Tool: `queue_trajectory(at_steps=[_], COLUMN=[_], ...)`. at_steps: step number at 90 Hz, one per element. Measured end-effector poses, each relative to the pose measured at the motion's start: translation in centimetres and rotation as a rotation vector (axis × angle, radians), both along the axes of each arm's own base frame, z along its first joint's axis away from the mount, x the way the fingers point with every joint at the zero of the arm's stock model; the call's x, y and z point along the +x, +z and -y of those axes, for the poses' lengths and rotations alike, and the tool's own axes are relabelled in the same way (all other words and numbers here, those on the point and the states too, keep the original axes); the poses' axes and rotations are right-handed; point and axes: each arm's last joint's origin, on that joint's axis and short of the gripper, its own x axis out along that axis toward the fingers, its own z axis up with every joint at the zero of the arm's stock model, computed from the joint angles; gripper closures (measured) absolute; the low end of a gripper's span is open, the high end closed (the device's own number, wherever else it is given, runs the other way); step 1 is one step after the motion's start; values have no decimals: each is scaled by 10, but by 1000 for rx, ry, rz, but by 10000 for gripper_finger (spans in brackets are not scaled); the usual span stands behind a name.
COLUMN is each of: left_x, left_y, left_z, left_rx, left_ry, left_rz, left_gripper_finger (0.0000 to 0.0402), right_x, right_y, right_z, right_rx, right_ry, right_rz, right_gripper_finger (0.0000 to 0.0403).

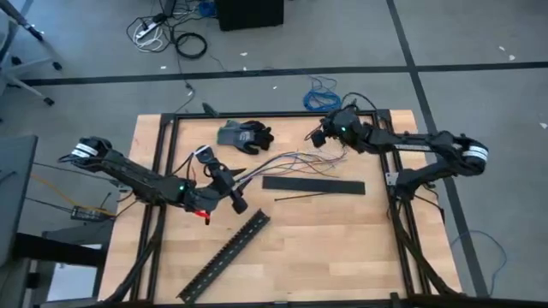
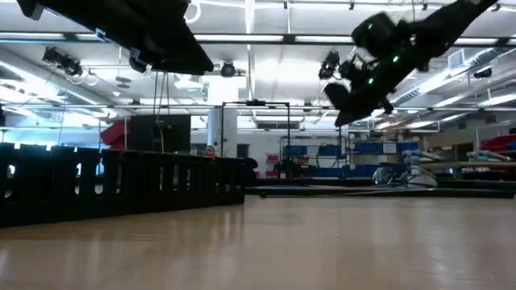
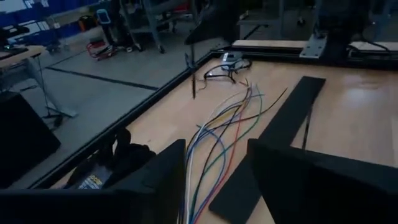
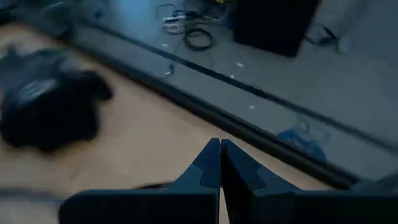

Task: Ziptie cables
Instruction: Insert the black zip tie into the locking head

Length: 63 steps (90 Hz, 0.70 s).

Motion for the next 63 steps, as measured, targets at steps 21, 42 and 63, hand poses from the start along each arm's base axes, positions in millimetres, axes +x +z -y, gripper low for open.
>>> queue_trajectory(at_steps=[21, 42, 63], left_x=[0, 1, 1], left_y=[0, 1, 1], left_z=[0, -2, -2], left_rx=[22, 18, 17], left_ry=[-6, 2, 2], left_rz=[-15, -7, -5], left_gripper_finger=[234, 234, 234], right_x=[2, 2, 2], right_y=[-20, -21, -21], right_z=[17, 19, 19], right_rx=[61, 80, 66], right_ry=[-53, -29, 14], right_rz=[15, 23, -7], right_gripper_finger=[403, 403, 399])
